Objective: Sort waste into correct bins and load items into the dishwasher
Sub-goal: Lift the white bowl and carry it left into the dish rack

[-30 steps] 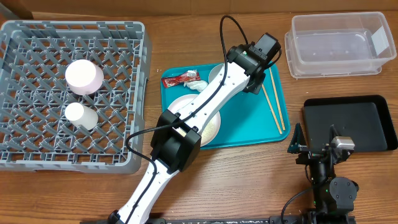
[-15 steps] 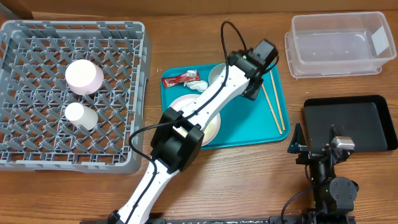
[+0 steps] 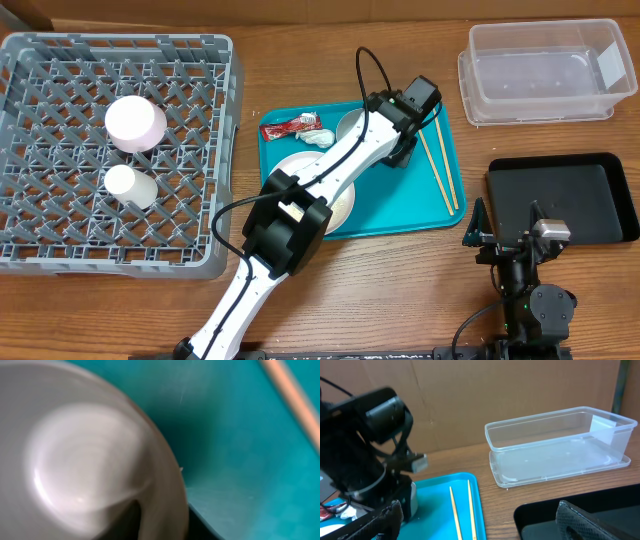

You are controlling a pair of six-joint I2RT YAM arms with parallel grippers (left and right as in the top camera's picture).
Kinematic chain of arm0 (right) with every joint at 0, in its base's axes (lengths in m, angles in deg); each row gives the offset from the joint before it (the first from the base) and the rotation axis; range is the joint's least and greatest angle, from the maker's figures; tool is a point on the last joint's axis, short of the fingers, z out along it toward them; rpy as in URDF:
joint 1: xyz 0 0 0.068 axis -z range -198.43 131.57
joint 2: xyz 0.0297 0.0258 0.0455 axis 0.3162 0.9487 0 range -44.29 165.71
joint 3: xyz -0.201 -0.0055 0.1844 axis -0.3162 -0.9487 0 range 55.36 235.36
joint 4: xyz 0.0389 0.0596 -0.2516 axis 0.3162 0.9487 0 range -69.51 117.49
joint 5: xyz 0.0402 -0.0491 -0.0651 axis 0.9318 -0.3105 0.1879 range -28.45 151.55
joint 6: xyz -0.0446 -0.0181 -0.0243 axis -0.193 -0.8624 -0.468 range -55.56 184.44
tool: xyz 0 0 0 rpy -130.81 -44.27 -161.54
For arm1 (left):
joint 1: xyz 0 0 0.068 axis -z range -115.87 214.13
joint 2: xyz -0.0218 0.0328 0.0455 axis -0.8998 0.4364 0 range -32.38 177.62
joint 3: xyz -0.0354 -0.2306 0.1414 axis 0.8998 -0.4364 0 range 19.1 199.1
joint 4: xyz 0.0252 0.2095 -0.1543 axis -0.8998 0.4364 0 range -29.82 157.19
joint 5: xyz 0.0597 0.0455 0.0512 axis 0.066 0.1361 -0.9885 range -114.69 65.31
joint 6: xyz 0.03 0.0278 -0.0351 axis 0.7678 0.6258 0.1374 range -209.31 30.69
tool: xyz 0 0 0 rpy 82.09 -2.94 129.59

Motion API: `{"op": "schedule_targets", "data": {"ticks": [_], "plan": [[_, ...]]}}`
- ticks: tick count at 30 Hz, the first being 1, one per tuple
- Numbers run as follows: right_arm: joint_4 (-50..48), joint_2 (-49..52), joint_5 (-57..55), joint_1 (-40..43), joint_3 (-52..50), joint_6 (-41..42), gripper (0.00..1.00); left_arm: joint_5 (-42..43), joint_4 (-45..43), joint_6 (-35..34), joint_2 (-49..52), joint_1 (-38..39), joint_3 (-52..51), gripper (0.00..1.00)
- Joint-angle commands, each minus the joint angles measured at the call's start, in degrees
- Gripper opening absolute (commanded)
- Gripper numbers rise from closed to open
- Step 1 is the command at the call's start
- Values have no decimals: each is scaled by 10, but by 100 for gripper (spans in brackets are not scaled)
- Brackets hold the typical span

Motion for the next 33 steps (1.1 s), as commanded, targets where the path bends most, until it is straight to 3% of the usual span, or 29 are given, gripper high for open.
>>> {"op": "schedule_targets", "data": {"ticks": [1, 11, 20, 23, 25, 33], "plan": [[-3, -6, 1, 2, -6, 2, 99, 3, 13, 6, 2, -3, 51, 6], [-3, -6, 1, 2, -6, 2, 100, 36, 79, 5, 1, -3, 136, 4], [-3, -6, 1, 2, -6, 2, 100, 46, 272, -4, 1, -39, 428, 4], [-3, -6, 1, 2, -6, 3, 100, 48, 332, -35, 0, -86, 522, 4], [-3, -6, 1, 2, -6, 2, 100, 54, 348, -57, -26, -129, 517, 4], [-3, -6, 1, 2, -6, 2, 100, 276, 348, -30, -55, -331, 517, 4]]}}
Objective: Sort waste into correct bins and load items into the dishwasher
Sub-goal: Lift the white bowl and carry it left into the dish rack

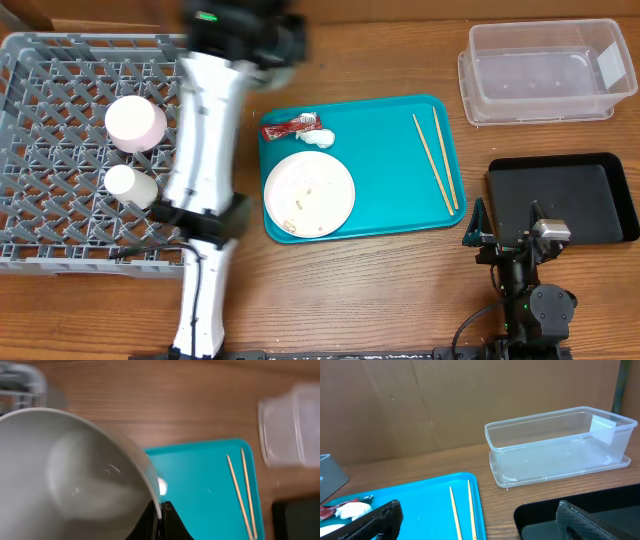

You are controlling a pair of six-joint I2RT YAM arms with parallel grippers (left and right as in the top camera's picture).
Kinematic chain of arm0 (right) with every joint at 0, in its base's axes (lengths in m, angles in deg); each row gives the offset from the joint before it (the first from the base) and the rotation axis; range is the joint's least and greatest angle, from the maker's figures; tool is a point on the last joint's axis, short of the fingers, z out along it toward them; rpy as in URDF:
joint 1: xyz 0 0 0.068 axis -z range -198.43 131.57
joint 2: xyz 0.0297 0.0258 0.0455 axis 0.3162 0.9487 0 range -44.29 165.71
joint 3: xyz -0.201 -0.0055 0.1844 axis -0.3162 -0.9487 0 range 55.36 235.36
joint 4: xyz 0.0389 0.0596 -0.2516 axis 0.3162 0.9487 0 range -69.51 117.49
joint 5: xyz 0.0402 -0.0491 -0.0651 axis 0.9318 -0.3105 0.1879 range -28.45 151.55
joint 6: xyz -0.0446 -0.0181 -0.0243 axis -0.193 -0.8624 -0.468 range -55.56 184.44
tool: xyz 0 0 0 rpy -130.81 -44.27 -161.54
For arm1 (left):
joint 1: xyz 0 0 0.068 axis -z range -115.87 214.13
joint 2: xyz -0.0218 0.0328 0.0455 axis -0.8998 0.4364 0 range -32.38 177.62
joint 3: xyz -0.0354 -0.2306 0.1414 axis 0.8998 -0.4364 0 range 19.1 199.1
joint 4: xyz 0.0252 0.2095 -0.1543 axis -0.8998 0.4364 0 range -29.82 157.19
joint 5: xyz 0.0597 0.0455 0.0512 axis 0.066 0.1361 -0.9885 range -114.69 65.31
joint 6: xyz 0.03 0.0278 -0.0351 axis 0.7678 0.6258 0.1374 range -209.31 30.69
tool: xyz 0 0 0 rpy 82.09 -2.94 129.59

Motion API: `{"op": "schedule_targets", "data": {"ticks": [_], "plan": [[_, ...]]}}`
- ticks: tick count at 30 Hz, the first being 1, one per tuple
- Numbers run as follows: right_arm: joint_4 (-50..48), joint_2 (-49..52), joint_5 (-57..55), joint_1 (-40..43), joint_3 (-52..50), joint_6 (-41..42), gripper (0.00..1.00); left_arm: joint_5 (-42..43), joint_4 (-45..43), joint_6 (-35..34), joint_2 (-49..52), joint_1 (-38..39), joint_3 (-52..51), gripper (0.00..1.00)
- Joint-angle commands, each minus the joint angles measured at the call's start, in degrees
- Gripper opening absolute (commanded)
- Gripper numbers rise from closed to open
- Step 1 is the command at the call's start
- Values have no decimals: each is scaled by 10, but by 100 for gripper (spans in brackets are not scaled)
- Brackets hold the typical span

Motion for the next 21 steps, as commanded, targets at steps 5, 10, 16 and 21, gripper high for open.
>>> {"op": "schedule_targets", "data": {"ticks": [5, 10, 16, 21], "plan": [[-3, -6, 1, 2, -6, 2, 100, 222, 3, 24, -20, -175, 0, 4], [-3, -6, 1, 2, -6, 2, 99, 275, 3, 42, -20, -282, -26, 4], [-3, -6, 1, 2, -6, 2, 100, 388, 3, 77, -20, -380, -104, 4], [-3, -6, 1, 2, -6, 2, 100, 399, 3, 125, -54, -456, -210, 4]]}}
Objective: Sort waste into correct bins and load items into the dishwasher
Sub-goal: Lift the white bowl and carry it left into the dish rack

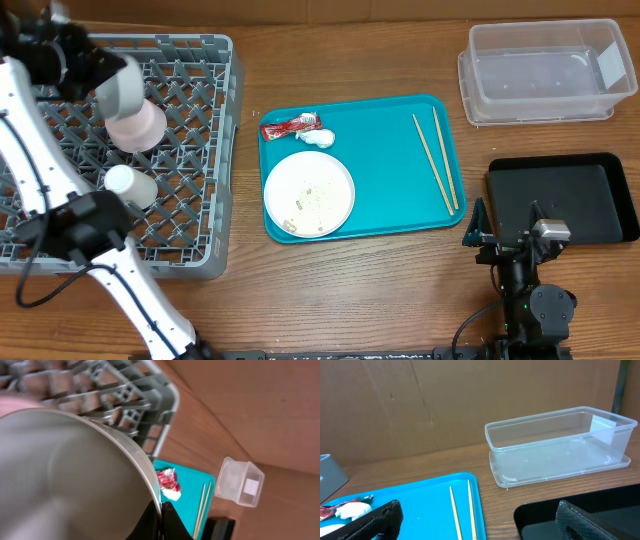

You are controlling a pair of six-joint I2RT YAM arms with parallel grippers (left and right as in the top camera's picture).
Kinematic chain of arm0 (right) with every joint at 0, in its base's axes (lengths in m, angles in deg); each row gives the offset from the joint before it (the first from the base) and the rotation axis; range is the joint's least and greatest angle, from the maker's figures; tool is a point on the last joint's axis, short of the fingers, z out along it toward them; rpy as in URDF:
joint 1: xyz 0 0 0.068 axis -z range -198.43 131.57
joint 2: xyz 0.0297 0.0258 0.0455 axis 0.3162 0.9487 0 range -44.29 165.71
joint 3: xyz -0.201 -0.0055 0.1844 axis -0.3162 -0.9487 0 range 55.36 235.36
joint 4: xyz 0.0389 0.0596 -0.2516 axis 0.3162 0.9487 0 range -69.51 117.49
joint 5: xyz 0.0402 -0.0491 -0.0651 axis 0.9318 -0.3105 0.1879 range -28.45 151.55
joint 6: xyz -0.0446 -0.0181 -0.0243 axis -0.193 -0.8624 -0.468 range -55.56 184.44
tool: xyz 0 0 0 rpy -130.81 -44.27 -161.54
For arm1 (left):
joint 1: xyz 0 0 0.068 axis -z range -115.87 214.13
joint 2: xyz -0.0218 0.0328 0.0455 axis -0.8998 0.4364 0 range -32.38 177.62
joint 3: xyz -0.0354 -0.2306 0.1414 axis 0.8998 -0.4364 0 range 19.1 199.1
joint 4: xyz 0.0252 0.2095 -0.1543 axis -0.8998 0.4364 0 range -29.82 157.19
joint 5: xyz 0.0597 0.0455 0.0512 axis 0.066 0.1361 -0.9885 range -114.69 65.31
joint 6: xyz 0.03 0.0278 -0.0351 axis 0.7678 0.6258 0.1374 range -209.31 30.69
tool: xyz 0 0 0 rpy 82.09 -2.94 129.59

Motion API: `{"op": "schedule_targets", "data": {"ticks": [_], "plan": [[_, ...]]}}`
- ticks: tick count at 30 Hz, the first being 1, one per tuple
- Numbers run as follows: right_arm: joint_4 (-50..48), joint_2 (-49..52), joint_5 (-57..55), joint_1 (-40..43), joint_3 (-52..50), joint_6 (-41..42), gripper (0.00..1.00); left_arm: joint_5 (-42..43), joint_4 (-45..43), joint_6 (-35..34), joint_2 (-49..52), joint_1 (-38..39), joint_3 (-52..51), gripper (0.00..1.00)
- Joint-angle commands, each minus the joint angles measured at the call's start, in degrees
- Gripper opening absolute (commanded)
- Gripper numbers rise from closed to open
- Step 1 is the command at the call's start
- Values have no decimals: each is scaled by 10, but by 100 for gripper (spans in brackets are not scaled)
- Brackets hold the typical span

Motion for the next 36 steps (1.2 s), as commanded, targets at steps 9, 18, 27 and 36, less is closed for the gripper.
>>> {"op": "schedule_targets", "data": {"ticks": [9, 18, 27, 36], "plan": [[-3, -6, 1, 2, -6, 2, 100, 81, 2, 151, -176, -154, -239, 4], [-3, -6, 1, 2, -6, 2, 100, 360, -18, 327, -179, -193, -443, 4], [-3, -6, 1, 2, -6, 2, 100, 469, -172, 338, -179, -239, -619, 4], [-3, -6, 1, 2, -6, 2, 100, 468, -252, 338, -179, -264, -631, 4]]}}
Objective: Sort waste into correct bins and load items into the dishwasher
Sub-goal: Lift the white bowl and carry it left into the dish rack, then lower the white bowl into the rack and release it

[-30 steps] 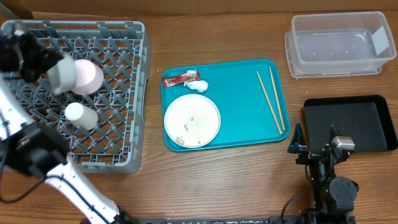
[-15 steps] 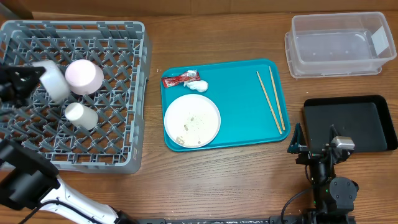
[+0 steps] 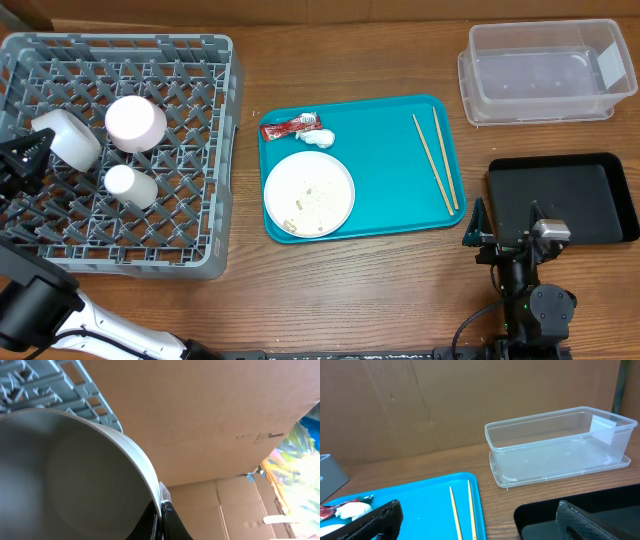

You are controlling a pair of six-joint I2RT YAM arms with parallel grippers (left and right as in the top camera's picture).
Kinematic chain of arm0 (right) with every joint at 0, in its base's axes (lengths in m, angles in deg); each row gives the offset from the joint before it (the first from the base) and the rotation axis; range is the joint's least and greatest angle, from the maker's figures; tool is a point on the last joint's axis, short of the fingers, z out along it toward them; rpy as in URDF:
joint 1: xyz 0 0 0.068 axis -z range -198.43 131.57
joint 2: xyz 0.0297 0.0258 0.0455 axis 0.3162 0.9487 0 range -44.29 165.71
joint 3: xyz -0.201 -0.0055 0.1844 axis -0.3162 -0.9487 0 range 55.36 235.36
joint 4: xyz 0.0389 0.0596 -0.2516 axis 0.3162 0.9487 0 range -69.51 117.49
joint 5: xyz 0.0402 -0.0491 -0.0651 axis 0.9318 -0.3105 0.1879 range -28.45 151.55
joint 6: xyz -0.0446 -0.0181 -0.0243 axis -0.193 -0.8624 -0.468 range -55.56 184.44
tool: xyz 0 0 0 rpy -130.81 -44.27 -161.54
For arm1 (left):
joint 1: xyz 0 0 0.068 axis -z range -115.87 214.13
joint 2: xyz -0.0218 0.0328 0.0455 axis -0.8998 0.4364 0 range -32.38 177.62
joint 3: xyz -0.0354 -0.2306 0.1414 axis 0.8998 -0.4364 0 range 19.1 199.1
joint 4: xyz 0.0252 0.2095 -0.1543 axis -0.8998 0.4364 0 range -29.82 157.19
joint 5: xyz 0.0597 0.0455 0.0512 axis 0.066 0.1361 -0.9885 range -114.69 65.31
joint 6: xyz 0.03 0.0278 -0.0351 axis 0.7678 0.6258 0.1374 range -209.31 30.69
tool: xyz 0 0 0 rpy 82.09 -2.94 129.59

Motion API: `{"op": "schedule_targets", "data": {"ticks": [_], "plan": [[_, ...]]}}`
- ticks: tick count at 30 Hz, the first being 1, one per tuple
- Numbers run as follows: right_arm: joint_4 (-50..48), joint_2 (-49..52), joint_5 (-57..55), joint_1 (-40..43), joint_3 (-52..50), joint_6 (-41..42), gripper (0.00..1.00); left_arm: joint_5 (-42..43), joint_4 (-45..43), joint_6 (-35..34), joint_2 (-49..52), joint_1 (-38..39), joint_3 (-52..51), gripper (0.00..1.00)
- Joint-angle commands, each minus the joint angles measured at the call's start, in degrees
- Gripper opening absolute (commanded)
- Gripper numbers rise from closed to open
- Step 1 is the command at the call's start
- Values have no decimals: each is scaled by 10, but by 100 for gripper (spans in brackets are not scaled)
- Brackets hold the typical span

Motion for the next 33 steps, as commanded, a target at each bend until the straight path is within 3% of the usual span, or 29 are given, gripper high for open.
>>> {"op": "schedule_targets", "data": {"ticks": [1, 9, 16, 20, 33], "plan": [[-3, -6, 1, 2, -6, 2, 100, 24, -19, 24, -1, 1, -6, 4], [-3, -6, 1, 2, -6, 2, 100, 11, -116, 19, 2, 36, -11, 4], [-3, -6, 1, 2, -6, 2, 100, -104, -144, -12, 7, 45, -11, 4], [-3, -6, 1, 2, -6, 2, 100, -73, -159, -35, 9, 44, -11, 4], [-3, -6, 1, 2, -6, 2, 100, -69, -192, -23, 9, 70, -31, 4]]}}
